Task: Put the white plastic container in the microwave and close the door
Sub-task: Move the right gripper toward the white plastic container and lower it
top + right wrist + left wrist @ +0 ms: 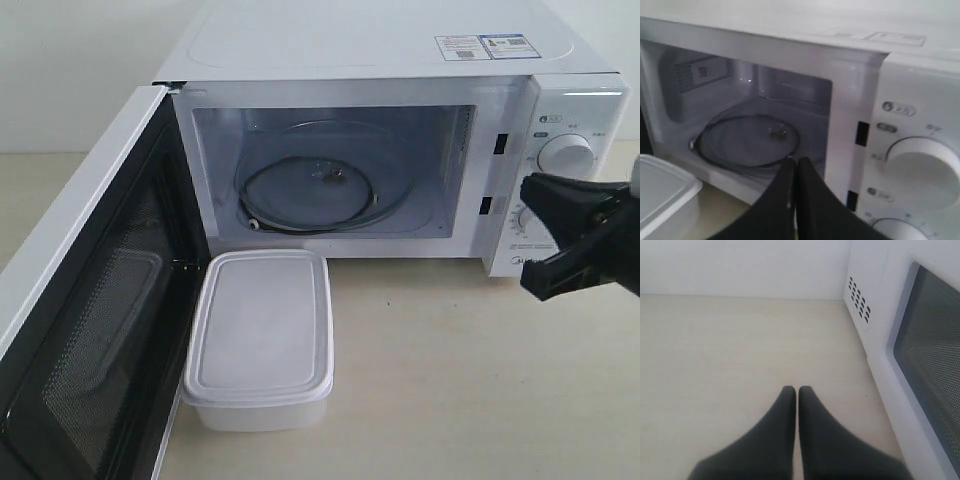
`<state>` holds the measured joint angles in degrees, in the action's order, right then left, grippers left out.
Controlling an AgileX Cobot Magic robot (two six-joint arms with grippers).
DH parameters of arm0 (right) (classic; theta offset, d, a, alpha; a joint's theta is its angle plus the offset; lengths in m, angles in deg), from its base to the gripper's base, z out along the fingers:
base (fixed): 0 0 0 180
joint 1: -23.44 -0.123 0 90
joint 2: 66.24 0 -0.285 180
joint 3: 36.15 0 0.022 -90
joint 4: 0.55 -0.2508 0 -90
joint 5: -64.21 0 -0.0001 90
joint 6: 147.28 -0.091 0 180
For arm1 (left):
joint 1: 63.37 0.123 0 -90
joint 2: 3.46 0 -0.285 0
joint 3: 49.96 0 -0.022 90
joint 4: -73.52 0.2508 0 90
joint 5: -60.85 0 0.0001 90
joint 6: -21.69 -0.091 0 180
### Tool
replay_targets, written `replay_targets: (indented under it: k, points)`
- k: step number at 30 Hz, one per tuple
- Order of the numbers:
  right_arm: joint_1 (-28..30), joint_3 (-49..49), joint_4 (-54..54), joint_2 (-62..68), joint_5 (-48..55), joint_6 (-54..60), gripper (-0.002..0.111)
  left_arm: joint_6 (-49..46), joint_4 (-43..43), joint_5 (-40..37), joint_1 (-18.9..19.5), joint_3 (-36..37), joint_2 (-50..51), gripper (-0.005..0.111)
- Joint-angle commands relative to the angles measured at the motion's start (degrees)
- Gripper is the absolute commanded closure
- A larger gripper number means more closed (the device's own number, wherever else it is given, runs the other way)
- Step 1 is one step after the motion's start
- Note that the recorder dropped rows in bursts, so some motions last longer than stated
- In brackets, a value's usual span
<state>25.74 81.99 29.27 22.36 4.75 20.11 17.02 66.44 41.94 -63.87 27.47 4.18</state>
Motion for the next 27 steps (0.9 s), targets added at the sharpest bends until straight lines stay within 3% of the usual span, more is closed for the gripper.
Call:
replay_targets:
  k: [1, 7, 12, 20, 27]
  points:
    - [-0.1, 0.0, 4.1, 8.6, -7.3, -0.1, 0.109, -0.1, -0.4, 0.9, -0.1, -0.2, 0.1, 0.102]
    - [-0.3, 0.7, 8.9, 21.6, -10.5, -1.6, 0.109, -0.1, -0.4, 0.9, -0.1, -0.2, 0.1, 0.102]
    - [-4.5, 5.0, 14.9, 28.1, -10.5, -11.1, 0.109, -0.1, -0.4, 0.9, -0.1, -0.2, 0.1, 0.102]
    - [-11.0, 16.9, 24.5, 29.7, -7.9, -49.4, 0.109, -0.1, -0.4, 0.9, -0.1, -0.2, 0.1, 0.102]
    - [-12.0, 23.5, 34.0, 30.1, -5.2, -69.5, 0.109, -0.1, -0.4, 0.9, -0.1, -0.2, 0.1, 0.102]
